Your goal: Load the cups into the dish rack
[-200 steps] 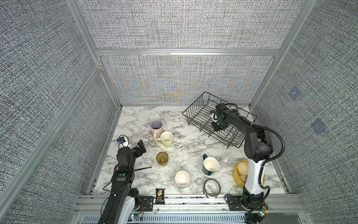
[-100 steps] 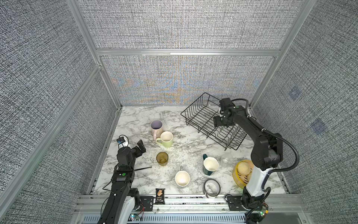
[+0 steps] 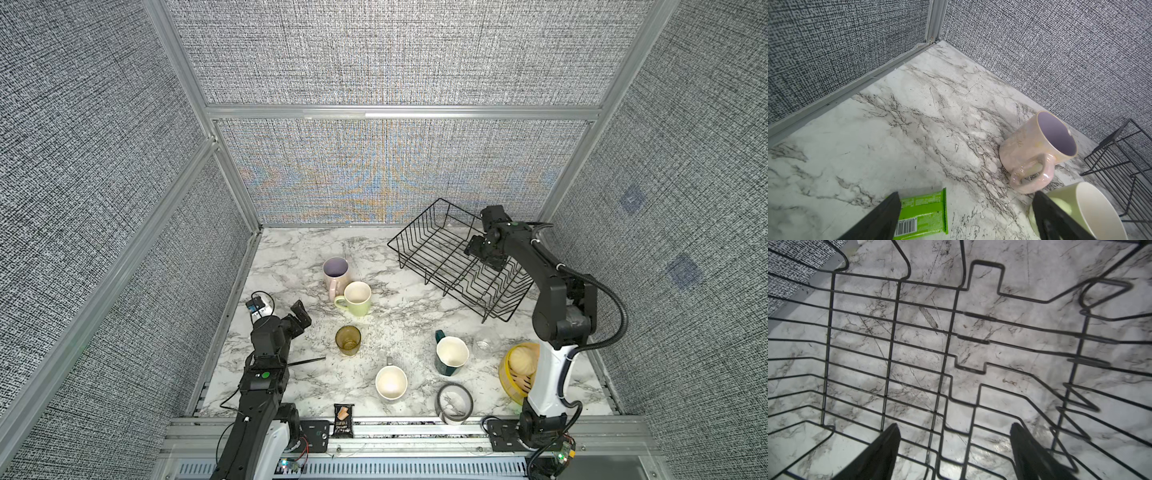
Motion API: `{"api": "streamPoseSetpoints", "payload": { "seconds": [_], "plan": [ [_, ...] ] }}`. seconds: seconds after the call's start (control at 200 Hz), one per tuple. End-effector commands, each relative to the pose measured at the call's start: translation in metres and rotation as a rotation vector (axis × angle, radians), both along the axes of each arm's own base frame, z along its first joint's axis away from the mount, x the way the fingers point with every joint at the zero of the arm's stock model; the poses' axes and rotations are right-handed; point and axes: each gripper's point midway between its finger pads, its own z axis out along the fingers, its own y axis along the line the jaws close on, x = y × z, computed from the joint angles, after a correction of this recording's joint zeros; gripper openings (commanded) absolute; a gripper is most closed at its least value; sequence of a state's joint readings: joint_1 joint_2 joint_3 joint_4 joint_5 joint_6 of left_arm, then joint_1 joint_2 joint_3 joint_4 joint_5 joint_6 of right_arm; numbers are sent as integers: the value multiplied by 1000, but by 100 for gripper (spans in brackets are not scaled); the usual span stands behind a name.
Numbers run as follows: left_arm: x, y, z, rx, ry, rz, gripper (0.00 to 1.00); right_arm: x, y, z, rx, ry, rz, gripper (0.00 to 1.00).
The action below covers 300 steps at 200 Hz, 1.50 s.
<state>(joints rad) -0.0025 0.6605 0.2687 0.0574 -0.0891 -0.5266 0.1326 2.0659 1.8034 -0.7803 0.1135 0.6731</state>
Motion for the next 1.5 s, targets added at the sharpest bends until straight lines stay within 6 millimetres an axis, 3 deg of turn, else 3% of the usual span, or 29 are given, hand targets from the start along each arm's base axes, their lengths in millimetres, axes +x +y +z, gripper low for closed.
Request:
{"api": "streamPoseSetpoints", "payload": {
  "seconds": [0.0,0.16,0.325,0.53,0.74,0.96,1.141,1.496],
  "plan": [
    [2,-5,2,-2,-6,-31,99,3,3,-11,23,33,-38,84],
    [4,-3,-1,0,7,-19,99,10,-2,-26,-38,61,-33,75],
    [5,-4,-1,-2,12,-28,99,17,0,-35,-67,69,47,48],
    [5,-3,-2,-2,15,-21,99,9,2,-41,-98,97,133,34],
    [4,-2,-3,-3,19,-12,99,3,6,-40,-166,113,252,32],
    [5,-2,-4,-3,19,-12,99,0,33,-37,-214,106,504,28],
    [5,-2,-4,-5,19,-15,99,-3,42,-34,-305,112,666,28],
    [7,-4,-5,-10,27,-21,99,12,45,-25,-394,55,809,29]
  ]
}}
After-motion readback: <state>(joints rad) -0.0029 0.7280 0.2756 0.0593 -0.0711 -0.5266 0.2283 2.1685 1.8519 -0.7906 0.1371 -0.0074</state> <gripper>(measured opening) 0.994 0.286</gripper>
